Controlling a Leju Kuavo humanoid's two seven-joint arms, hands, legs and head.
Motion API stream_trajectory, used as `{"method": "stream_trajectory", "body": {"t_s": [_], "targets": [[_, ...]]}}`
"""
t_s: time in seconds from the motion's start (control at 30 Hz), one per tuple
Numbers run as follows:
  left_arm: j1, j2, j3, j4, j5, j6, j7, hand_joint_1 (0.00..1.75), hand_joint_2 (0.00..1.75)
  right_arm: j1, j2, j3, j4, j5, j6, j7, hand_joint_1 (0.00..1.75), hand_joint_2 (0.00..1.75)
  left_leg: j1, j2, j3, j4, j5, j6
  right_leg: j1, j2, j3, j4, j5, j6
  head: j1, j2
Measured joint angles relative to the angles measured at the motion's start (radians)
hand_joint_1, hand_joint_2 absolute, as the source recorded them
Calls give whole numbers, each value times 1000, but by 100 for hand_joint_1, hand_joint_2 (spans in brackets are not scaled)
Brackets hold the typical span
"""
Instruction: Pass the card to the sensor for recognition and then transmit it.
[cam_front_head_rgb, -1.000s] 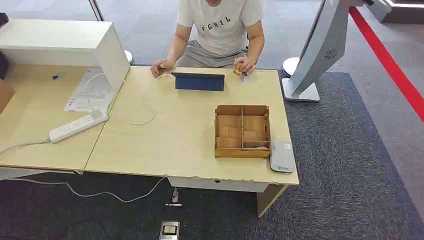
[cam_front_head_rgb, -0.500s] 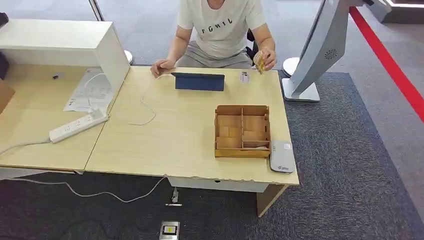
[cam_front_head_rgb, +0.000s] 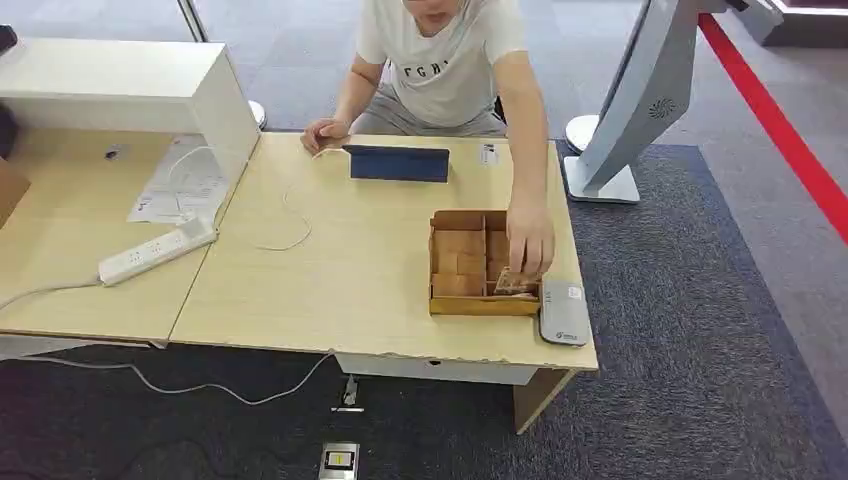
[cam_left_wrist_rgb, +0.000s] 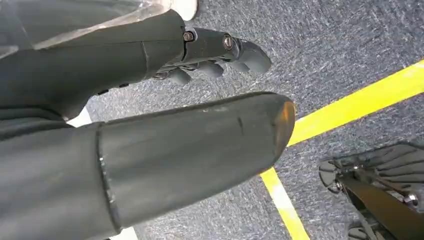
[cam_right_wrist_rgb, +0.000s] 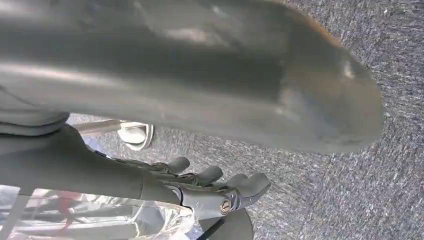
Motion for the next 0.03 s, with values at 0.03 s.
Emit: {"method": "stream_trajectory", "body": {"t_s": [0.03], "targets": [[0, 0, 0, 0, 2, -1, 0, 0, 0, 0, 0, -1, 0, 6, 0, 2, 0, 0, 0, 0, 0, 0, 0, 0, 0, 0, 0, 0, 0, 0, 0, 0]]}}
